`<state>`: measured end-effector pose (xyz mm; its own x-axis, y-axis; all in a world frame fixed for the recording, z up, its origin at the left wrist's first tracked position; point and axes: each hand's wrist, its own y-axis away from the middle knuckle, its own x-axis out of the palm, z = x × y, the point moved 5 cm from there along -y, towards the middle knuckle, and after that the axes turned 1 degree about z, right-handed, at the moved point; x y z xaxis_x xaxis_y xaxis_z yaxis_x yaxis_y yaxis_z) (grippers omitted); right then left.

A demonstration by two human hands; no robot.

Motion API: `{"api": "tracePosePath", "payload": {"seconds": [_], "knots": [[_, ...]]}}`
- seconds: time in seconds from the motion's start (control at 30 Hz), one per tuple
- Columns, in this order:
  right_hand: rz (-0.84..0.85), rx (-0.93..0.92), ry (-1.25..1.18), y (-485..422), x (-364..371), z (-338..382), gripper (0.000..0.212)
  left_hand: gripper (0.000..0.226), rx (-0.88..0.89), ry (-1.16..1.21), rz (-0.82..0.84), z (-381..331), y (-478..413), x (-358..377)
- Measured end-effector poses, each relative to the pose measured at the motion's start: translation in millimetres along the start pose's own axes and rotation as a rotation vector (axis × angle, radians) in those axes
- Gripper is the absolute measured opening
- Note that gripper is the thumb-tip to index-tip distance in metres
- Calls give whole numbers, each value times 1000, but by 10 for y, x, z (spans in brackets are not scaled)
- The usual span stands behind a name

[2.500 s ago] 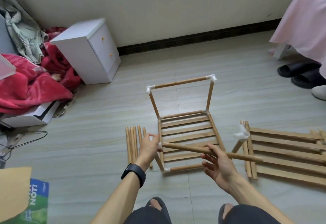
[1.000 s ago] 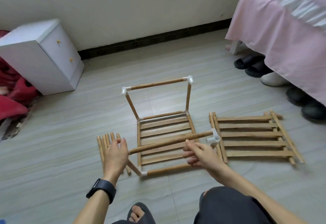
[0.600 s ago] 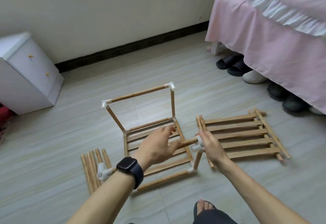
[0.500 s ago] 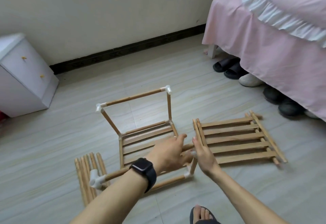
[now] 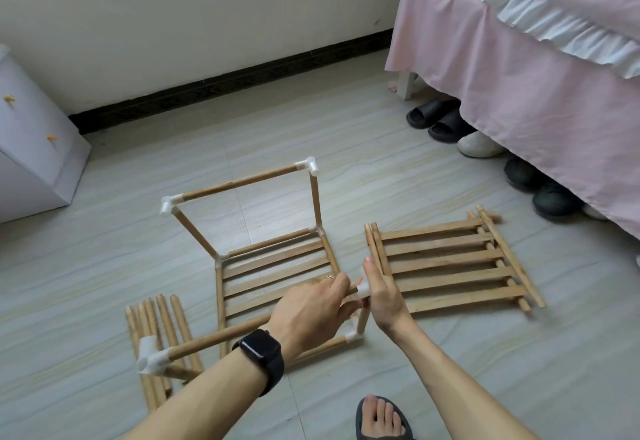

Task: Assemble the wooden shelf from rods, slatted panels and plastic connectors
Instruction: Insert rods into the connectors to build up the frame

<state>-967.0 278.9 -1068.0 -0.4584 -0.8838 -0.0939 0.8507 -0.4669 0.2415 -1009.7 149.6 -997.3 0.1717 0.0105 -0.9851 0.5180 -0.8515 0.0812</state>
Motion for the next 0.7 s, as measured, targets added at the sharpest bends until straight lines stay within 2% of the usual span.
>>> {"api": "tracePosePath", "payload": {"seconds": [0.13, 0.43, 0.57, 0.7], "knots": [[-14, 25, 13, 4, -12, 28, 69, 35, -33, -65, -59, -14, 34, 0], [1, 58, 28, -14, -17, 63, 70, 35, -82, -91, -79, -15, 29, 16], [-1, 62, -4, 1, -30, 96, 71, 47, -112, -26, -55, -17, 16, -16], [20, 76, 24, 5, -38, 127, 72, 43, -165, 165, 13, 67, -14, -40]]}}
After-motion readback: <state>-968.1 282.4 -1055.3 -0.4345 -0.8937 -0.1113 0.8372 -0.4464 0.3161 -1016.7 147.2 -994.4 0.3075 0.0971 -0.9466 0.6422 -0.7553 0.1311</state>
